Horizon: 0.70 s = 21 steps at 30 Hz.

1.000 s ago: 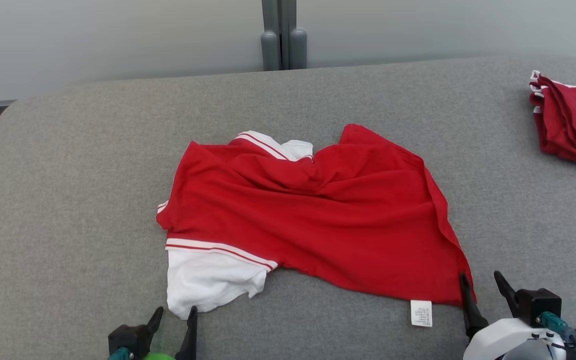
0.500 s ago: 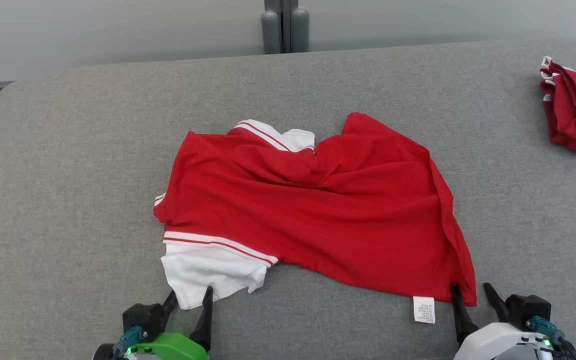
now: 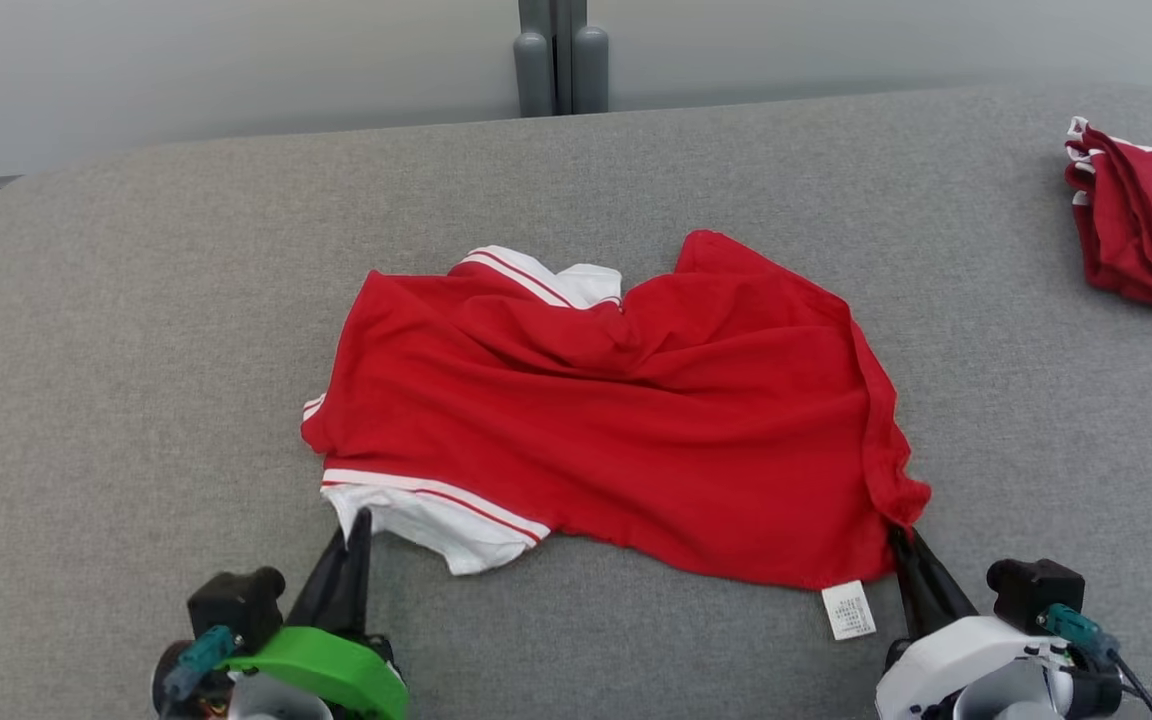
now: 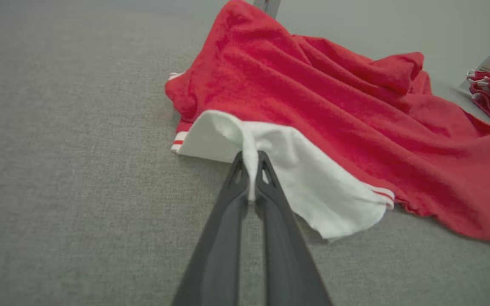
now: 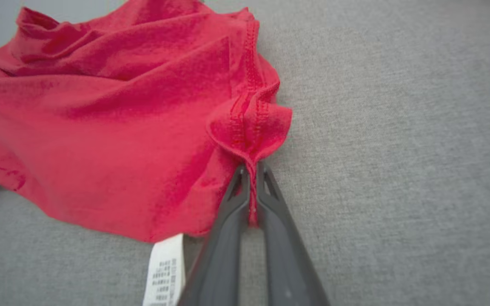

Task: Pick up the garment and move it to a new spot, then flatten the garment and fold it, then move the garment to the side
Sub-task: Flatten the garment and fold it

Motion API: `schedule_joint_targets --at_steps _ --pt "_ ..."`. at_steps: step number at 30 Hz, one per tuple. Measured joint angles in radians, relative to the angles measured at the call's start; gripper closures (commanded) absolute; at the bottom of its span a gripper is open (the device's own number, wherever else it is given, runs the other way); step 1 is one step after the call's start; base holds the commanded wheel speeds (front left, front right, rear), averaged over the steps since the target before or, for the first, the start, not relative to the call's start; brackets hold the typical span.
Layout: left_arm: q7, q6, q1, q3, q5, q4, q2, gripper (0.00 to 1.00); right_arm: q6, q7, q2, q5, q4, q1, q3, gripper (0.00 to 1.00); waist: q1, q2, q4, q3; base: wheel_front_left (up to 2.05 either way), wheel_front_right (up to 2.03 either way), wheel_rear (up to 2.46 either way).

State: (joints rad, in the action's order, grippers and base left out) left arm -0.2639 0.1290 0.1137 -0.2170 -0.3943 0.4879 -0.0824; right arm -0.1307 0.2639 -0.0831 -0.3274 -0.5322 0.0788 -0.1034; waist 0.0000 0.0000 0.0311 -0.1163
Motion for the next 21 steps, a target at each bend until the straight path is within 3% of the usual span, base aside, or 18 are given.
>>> schedule_joint_targets --at_steps 6,11,16,21 --pt "0.000 0.000 0.061 -0.002 -0.017 -0.167 -0.058 1.00 0.000 0.000 -0.042 -0.044 0.107 0.070 -0.059 1.00 0.0000 0.0000 -0.007 -0.002 0.00 0.00 0.00" --pt "0.050 0.000 0.265 -0.052 -0.063 -0.225 -0.137 1.00 0.000 -0.050 -0.084 -0.134 0.162 0.233 -0.098 1.00 0.0000 0.0000 -0.014 -0.023 0.00 0.00 0.00" --pt "0.160 0.000 0.531 -0.091 -0.170 -0.197 -0.198 1.00 0.000 -0.136 -0.102 -0.217 0.166 0.466 -0.115 1.00 0.0000 0.0000 -0.023 -0.073 0.00 0.00 0.00" --pt "0.260 0.000 0.853 -0.089 -0.251 -0.061 -0.245 1.00 0.000 -0.258 -0.105 -0.298 0.080 0.778 -0.095 1.00 0.0000 0.0000 -0.040 -0.155 0.00 0.00 0.00"
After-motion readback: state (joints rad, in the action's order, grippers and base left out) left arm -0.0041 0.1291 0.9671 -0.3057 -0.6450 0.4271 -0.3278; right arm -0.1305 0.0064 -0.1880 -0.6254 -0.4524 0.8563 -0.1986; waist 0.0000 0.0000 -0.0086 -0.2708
